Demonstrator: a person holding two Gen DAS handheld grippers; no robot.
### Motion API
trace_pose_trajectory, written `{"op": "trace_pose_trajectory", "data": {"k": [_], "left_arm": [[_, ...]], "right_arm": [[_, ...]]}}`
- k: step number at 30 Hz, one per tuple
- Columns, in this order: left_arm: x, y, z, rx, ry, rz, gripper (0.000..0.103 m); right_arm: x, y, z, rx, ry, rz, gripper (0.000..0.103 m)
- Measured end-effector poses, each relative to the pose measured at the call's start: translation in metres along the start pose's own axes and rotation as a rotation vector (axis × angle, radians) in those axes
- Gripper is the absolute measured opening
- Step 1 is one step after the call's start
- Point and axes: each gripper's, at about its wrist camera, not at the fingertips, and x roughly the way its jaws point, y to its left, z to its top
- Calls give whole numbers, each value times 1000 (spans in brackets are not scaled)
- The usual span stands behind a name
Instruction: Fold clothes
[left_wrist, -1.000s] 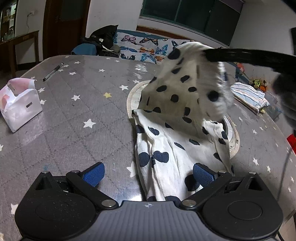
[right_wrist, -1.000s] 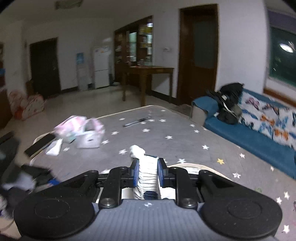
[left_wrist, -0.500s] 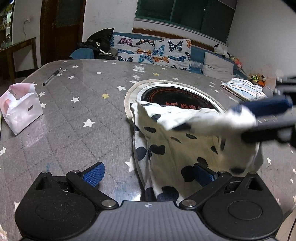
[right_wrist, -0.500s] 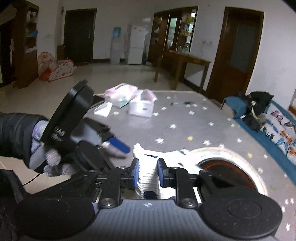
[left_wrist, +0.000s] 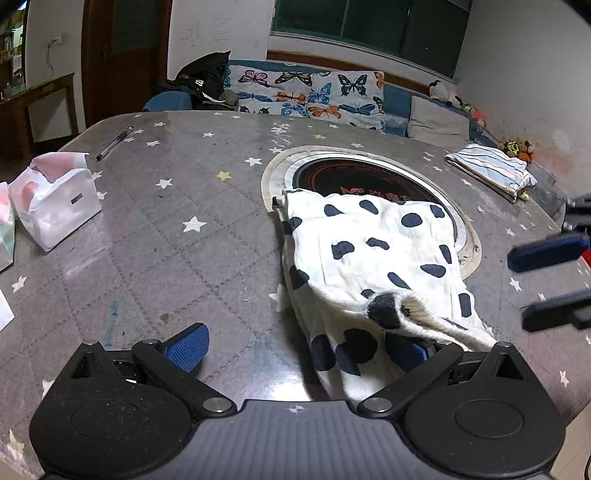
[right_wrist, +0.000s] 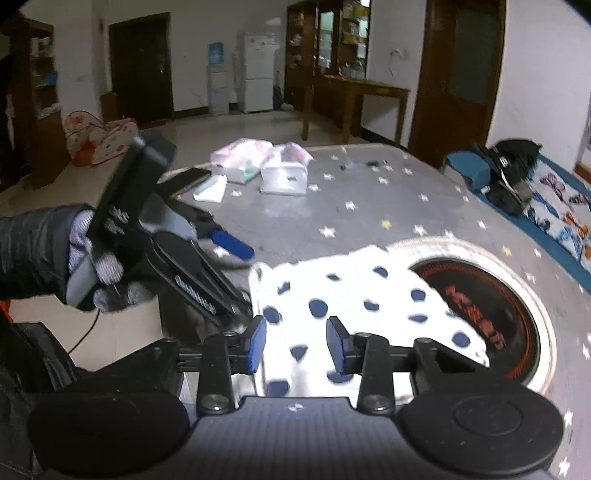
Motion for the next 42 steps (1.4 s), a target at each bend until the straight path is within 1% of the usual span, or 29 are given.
{"op": "trace_pose_trajectory", "data": {"k": [3, 7, 9, 11, 12, 13, 14, 16, 21, 23, 26, 29, 31, 32, 33, 36, 38, 42], "left_arm": [[-1, -2, 0, 4, 0, 4, 103], [-1, -4, 2, 10, -4, 9, 103], [-3, -4, 2, 10, -9, 8, 103], [-4, -4, 2, 11, -10, 11, 103], [-4, -4, 2, 12, -10, 12, 103], [-5, -4, 2, 12, -11, 13, 103], [-6, -3, 2, 13, -13, 14, 103], [-10, -2, 1, 13, -19, 14, 103], [-25, 5, -2, 22, -42, -3, 103], [-32, 8, -5, 31, -50, -11, 103], [-36, 16, -9, 37, -43, -1, 103], [-35, 24, -12, 30, -24, 35, 103], [-39, 28, -12, 26, -33, 53, 103], [-42, 30, -10, 21, -45, 56, 103], [-45, 31, -9, 16, -58, 57, 103], [-52, 29, -3, 3, -106, 47, 103], [-55, 22, 3, 6, -139, 16, 103], [-56, 2, 11, 38, -195, -79, 103]], "right_arm": [[6, 1, -11, 2, 28, -3, 39], [18, 6, -21, 14, 49, 22, 39], [27, 14, -25, -21, 57, 11, 38], [33, 22, -28, -65, 59, -18, 36], [35, 23, -28, -76, 58, -25, 34], [37, 25, -28, -88, 57, -31, 21], [39, 27, -28, -97, 57, -36, 18], [37, 28, -27, -106, 51, -36, 16], [11, 33, -18, -134, 6, -25, 15], [-2, 37, -17, -148, -7, -2, 15], [-5, 44, -26, -156, 17, 25, 15], [4, 47, -37, -163, 55, 34, 16], [7, 47, -39, -159, 72, 50, 19], [5, 47, -38, -157, 71, 56, 22], [1, 47, -36, -158, 64, 63, 22], [-7, 41, -30, -130, 47, 86, 22], [-11, 35, -26, -95, 34, 94, 22], [-11, 15, -21, -28, 2, 41, 22]]}}
